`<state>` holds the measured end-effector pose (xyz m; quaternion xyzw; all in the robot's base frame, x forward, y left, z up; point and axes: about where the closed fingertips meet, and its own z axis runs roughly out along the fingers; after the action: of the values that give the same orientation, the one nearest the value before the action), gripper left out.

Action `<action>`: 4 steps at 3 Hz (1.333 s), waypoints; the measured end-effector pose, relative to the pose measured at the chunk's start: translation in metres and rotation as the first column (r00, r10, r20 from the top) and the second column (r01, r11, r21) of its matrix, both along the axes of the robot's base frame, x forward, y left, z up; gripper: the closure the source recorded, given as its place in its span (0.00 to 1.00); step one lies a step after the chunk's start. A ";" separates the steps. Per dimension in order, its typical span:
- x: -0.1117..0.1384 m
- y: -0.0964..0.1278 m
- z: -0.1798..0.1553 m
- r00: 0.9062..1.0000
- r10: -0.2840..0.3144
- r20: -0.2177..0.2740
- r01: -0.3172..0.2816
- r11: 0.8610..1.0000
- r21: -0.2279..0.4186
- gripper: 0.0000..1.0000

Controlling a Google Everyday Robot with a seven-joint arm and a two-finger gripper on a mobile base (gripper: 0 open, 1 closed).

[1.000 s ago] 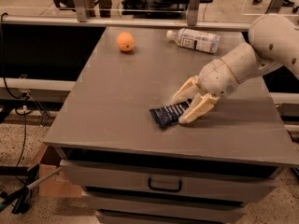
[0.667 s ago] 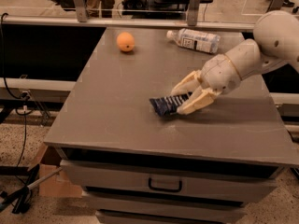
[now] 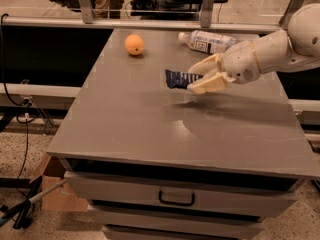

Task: Move rxbar blueberry near orange

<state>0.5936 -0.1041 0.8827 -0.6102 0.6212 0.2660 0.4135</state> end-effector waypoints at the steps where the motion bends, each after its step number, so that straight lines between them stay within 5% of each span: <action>1: 0.041 0.001 0.000 0.983 -0.180 -0.018 0.180 0.984 -0.013 1.00; 2: 0.087 0.006 0.001 0.950 -0.311 -0.026 0.311 0.950 -0.010 1.00; 3: 0.122 0.014 0.008 0.930 -0.367 -0.008 0.367 0.930 -0.004 1.00; 4: 0.146 0.021 0.006 0.921 -0.390 -0.007 0.390 0.921 -0.011 1.00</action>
Offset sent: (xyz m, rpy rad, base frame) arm 0.1443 0.0030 0.0086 0.0059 0.0220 -0.4809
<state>0.7394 -0.0828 0.8884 -0.4751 0.7334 0.1780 0.4524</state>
